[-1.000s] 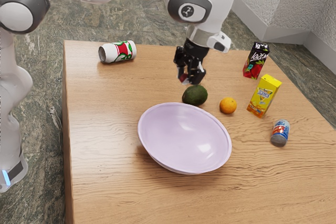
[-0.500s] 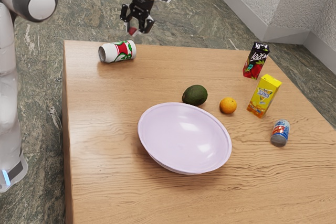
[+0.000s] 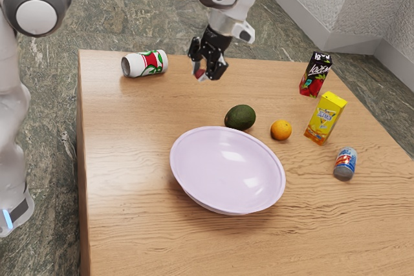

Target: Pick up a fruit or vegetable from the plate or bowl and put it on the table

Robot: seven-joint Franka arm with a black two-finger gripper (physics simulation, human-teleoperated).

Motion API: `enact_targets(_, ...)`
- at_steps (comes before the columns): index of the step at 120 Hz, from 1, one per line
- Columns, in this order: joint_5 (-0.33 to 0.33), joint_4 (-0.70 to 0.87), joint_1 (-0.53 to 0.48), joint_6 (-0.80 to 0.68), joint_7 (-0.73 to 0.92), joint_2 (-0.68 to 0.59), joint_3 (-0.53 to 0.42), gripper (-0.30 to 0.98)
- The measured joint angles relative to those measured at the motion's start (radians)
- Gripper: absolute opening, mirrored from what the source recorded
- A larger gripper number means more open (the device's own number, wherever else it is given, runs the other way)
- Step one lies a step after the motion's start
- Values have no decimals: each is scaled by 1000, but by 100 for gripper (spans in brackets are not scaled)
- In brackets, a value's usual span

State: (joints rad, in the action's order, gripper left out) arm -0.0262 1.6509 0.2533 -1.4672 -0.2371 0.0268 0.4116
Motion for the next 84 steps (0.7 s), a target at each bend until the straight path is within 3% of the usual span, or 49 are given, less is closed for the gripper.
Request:
enact_targets(22,1,0,111,-2,9,7,10,14)
enact_targets(62,0,2,-170,-12,26,33,14,14)
enact_targets(84,9,2,-87,-22,32,57,13,14)
